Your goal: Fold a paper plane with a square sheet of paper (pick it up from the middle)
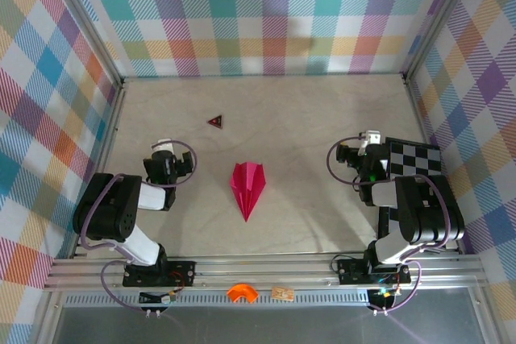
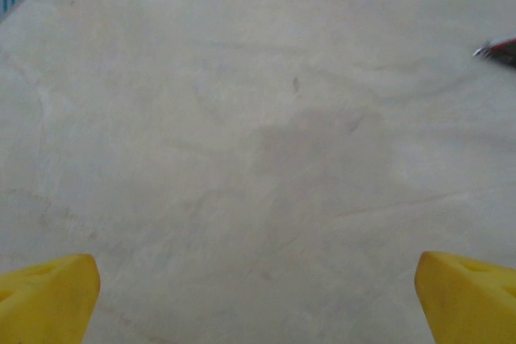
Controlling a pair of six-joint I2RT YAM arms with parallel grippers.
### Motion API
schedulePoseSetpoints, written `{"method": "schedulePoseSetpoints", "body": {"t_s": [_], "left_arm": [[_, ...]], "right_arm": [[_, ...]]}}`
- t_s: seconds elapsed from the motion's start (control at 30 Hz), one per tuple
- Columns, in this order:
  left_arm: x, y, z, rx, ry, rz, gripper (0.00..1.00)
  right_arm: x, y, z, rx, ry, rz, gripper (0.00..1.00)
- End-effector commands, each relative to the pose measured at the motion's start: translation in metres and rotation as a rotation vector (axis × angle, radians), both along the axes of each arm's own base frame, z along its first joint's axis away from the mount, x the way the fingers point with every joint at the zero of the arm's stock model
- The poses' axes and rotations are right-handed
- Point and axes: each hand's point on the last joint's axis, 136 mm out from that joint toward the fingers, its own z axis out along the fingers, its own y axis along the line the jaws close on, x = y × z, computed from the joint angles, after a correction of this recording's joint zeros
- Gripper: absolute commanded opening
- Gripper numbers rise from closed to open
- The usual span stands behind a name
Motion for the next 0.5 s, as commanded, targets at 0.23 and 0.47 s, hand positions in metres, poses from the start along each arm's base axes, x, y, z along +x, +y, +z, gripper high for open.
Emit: {"method": "schedulePoseSetpoints", "body": {"t_s": [0.23, 0.47], "left_arm": [[0.016, -0.014, 0.028, -0.025, -0.111, -0.056, 1.0], [0.018, -0.022, 0.027, -0.021, -0.093, -0.1, 1.0]], "right_arm": [[0.008, -0.001, 0.015, 0.01, -0.056, -0.009, 0.99], [0.008, -0.001, 0.015, 0.01, -0.055, -0.009, 0.99]]}}
